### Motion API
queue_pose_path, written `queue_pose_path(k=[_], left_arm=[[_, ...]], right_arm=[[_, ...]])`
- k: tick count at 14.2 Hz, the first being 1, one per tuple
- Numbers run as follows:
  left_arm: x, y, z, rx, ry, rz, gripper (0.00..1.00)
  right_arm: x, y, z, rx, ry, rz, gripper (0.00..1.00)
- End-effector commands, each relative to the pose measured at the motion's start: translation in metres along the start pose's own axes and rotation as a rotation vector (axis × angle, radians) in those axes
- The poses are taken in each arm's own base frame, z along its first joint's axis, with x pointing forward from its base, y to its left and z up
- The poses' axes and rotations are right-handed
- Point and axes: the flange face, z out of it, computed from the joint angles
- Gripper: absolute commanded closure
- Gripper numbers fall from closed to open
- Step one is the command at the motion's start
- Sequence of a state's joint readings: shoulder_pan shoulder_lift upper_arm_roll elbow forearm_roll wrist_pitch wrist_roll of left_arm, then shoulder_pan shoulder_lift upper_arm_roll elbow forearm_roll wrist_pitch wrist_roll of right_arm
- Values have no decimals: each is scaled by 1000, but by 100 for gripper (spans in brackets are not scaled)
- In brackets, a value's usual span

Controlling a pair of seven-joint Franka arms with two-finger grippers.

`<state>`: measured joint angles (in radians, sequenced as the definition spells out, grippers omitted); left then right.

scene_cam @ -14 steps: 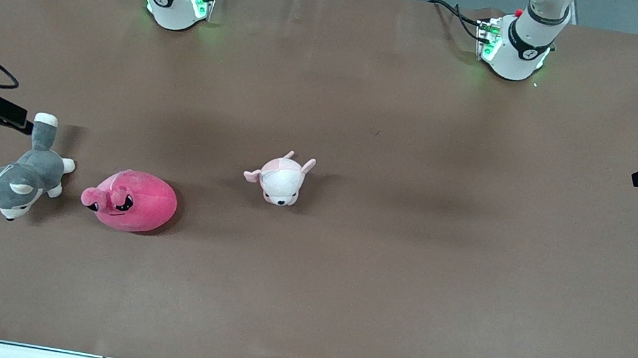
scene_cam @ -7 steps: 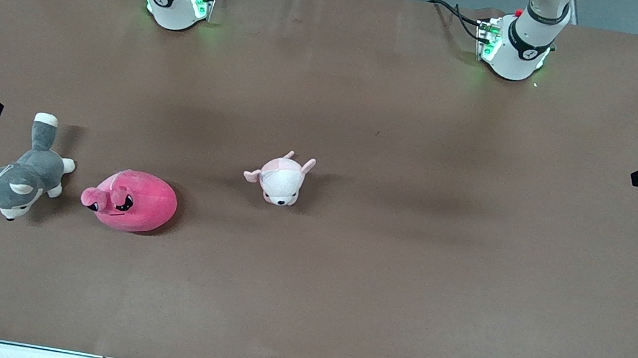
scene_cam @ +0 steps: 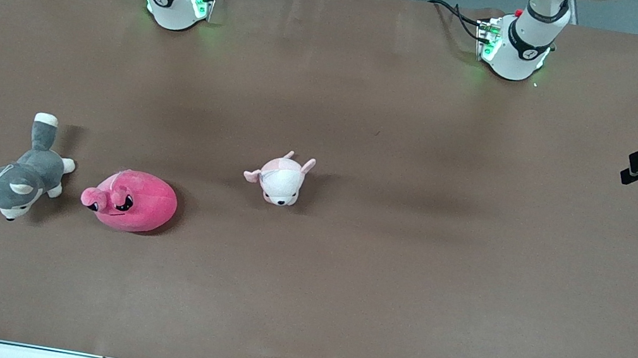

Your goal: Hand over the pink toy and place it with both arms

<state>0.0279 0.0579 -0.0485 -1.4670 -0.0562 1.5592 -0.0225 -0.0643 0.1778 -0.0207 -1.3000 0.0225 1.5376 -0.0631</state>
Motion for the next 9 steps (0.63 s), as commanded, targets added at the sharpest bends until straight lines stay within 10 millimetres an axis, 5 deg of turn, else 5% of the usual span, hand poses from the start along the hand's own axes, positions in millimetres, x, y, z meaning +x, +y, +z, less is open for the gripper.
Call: queue_pose_path(k=[1,5,9], left_arm=[[-4,0,-8,17,6,-10,0],[-4,-4,-7,18,5,-16,0],[-4,-10,-9,18,7,-19,0]], right_arm=[[-15,1,-6,-21,22,4,0],[-19,-3,-1,-19,-1,-2,0],[-45,-8,7,-24,21,-16,0]])
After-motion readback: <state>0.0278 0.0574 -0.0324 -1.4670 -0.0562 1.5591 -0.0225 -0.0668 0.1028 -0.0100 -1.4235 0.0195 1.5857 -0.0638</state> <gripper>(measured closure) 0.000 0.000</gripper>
